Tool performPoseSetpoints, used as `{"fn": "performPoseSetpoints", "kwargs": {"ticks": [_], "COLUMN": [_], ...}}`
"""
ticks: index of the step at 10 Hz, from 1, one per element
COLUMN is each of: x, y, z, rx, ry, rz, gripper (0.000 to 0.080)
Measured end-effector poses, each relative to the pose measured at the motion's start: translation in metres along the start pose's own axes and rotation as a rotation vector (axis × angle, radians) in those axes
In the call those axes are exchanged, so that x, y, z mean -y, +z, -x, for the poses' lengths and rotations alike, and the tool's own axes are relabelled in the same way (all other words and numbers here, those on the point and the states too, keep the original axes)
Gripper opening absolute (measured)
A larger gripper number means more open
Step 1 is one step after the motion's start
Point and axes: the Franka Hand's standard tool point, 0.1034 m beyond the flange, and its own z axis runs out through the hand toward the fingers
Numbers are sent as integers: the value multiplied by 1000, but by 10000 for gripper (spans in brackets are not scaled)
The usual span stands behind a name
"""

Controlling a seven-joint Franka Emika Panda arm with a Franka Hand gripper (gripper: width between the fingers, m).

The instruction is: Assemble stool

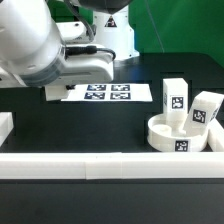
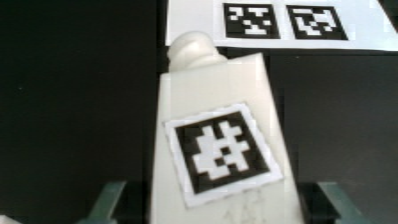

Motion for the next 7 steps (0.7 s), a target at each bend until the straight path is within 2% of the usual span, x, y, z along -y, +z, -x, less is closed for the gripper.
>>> {"fn": "performPoseSetpoints", "kwargs": {"ticks": [1,2,3,4,6,7], "x": [11,23,28,24,19,21], "y": [-11,-23,-32,-28,-35,-35], "z": [-5,-1,-5,-4,-11,-9], "rx": [-90,-169,-287,-344,-493,-554], "ry": [3,-10,-23,-15,-6,3], "rz": [-8,0,19,19,39,39], "gripper": [325,325,325,325,325,325]}}
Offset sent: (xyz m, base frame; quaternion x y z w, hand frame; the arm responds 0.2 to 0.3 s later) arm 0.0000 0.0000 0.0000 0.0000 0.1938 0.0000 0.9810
